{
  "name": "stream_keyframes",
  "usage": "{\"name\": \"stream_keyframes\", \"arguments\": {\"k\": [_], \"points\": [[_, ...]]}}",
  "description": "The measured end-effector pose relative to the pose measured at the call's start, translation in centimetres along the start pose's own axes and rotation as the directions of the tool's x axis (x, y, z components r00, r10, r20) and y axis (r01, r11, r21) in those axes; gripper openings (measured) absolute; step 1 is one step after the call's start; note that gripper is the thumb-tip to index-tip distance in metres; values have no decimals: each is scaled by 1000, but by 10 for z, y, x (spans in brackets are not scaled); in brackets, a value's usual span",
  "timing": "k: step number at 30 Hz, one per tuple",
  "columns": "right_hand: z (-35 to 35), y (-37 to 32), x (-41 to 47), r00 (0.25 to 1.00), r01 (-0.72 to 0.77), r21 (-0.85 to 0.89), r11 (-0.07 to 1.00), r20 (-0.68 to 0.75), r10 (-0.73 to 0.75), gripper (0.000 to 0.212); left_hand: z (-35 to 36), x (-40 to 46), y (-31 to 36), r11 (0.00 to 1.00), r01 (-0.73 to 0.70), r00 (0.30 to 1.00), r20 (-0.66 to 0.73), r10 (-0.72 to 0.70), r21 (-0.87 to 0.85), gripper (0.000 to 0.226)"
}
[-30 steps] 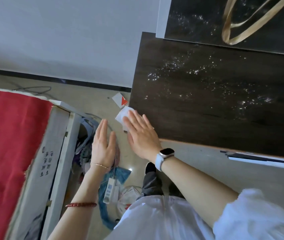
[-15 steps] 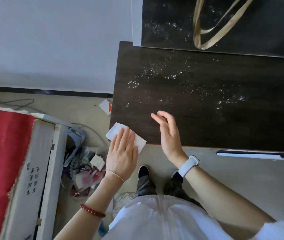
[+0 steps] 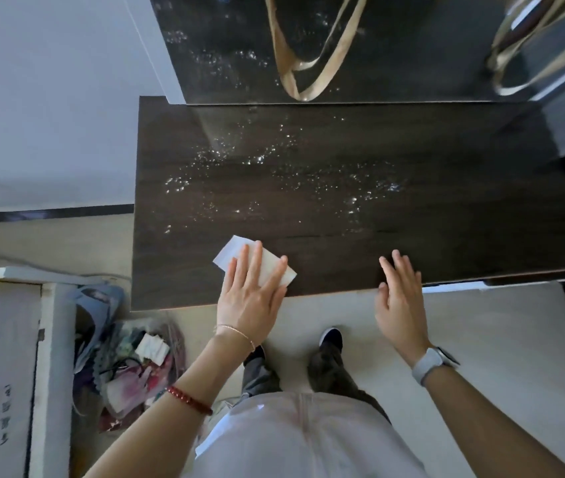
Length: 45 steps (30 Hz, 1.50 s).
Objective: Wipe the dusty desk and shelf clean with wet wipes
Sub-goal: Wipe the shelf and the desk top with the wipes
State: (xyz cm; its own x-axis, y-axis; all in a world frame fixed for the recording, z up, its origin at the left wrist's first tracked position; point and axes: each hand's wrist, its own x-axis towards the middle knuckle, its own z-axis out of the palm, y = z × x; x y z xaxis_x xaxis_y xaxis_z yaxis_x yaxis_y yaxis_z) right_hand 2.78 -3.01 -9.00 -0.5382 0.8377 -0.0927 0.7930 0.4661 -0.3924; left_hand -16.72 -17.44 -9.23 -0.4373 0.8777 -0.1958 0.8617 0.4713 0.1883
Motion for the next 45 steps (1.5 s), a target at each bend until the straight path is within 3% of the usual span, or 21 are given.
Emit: {"name": "stream_keyframes", "arguments": {"k": [5, 12, 15, 20, 22, 24, 26, 28, 30, 35, 37, 39, 42, 45], "points": [[-24, 46, 30, 998, -38, 10, 999, -52, 39, 43, 6, 34, 74, 977, -201, 978, 71, 197, 63, 46], [-56, 111, 78, 992, -97, -41, 994, -81, 94, 43, 14, 89, 176, 939, -325, 939, 154, 307, 110, 51], [-61, 126, 97, 1000, -23, -145, 989, -24, 20, 47, 3, 118, 169, 971, -207, 974, 116, 193, 118, 53], [-57, 128, 111, 999, 17, -227, 974, -31, -25, 48, -24, 222, 164, 997, 75, 987, 140, -73, -10, 59], [-55, 131, 112, 999, 10, -226, 974, -37, -19, 50, -24, 240, 182, 996, 84, 988, 132, -81, -13, 58], [-56, 133, 112, 999, 15, -217, 976, -41, -25, 50, -12, 218, 202, 997, -64, 987, 153, 55, 50, 57], [-57, 133, 112, 998, 25, -196, 980, -45, -35, 48, 1, 170, 211, 944, -301, 944, 178, 276, 135, 55], [-58, 134, 112, 998, 23, -168, 986, -46, -31, 47, 2, 139, 204, 899, -407, 906, 200, 374, 164, 54], [-59, 133, 112, 998, 18, -156, 988, -51, -26, 48, -2, 155, 189, 913, -378, 917, 202, 345, 156, 54], [-59, 131, 111, 996, 24, -153, 988, -77, -36, 48, -23, 251, 183, 998, -67, 993, 101, 67, 0, 50], [-58, 132, 111, 995, 26, -149, 989, -93, -41, 48, -21, 264, 205, 996, -83, 989, 126, 81, 12, 52], [-58, 133, 111, 994, 25, -148, 989, -103, -40, 47, -14, 250, 226, 980, -198, 971, 141, 192, 33, 52], [-57, 135, 111, 994, 25, -162, 987, -99, -42, 47, -2, 197, 212, 952, -295, 950, 127, 284, 78, 51], [-58, 134, 113, 994, 25, -158, 987, -101, -42, 45, -8, 152, 149, 997, -15, 997, 71, 9, 79, 58]]}}
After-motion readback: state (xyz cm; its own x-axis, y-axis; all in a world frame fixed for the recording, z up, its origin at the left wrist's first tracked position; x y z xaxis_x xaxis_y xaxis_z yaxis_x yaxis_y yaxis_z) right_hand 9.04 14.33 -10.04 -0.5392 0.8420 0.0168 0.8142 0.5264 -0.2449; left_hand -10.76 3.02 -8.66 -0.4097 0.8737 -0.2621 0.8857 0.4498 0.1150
